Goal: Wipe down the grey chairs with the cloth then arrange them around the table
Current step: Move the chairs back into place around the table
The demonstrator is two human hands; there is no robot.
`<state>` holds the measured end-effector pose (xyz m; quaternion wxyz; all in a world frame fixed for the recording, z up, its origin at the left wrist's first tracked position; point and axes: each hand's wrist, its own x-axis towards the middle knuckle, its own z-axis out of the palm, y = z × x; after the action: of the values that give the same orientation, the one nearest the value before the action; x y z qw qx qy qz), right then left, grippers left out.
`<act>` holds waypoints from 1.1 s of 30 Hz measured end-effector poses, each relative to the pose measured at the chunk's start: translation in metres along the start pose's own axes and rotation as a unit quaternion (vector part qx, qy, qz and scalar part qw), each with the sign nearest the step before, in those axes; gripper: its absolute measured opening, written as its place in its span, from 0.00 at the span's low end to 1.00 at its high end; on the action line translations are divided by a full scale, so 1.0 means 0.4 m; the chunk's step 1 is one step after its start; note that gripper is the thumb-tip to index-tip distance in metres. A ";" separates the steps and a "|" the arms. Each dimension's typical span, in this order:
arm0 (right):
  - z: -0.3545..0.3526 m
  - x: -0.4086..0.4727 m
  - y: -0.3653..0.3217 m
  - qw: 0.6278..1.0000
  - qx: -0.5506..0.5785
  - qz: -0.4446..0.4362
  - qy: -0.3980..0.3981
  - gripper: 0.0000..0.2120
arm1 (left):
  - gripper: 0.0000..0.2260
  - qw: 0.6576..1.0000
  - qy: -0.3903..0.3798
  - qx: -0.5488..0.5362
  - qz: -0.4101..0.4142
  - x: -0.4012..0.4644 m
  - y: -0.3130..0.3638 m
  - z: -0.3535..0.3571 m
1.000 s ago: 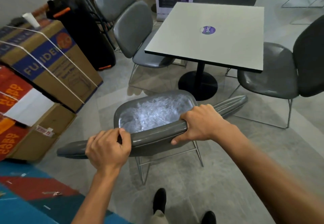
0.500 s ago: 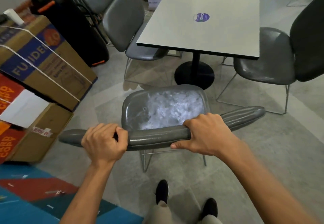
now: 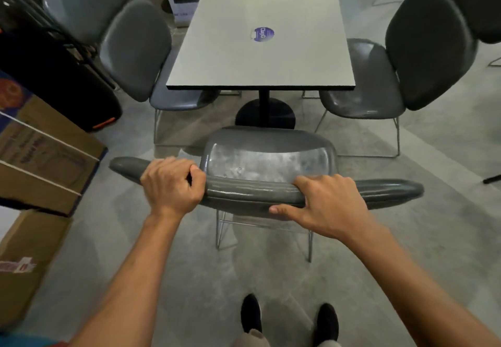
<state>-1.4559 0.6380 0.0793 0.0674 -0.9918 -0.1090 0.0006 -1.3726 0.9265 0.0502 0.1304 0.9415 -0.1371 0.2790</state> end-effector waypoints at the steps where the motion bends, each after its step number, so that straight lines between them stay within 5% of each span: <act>1: -0.001 0.010 0.012 1.000 -0.005 0.009 0.014 0.37 | 0.16 1.000 0.000 -0.006 0.003 0.022 0.008 0.014; 9: 0.046 0.025 0.023 0.991 -0.046 0.015 0.127 0.38 | 0.17 0.999 0.014 -0.032 0.008 0.039 0.002 0.031; 19: 0.040 -0.001 -0.007 0.988 -0.027 0.019 0.151 0.40 | 0.18 0.997 -0.052 -0.044 -0.029 0.014 0.010 0.000; 29: 0.053 -0.072 0.037 0.964 -0.003 0.045 0.260 0.32 | 0.19 0.994 -0.077 -0.048 -0.058 -0.018 0.013 -0.023; 33: 0.112 -0.028 0.058 0.926 -0.073 0.074 0.362 0.22 | 0.20 0.994 -0.072 -0.056 -0.057 -0.009 0.011 -0.009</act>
<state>-1.4626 0.6191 0.0315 0.0298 -0.9318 -0.0036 -0.3616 -1.3788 0.9244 0.0517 0.1886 0.9566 -0.1081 0.1940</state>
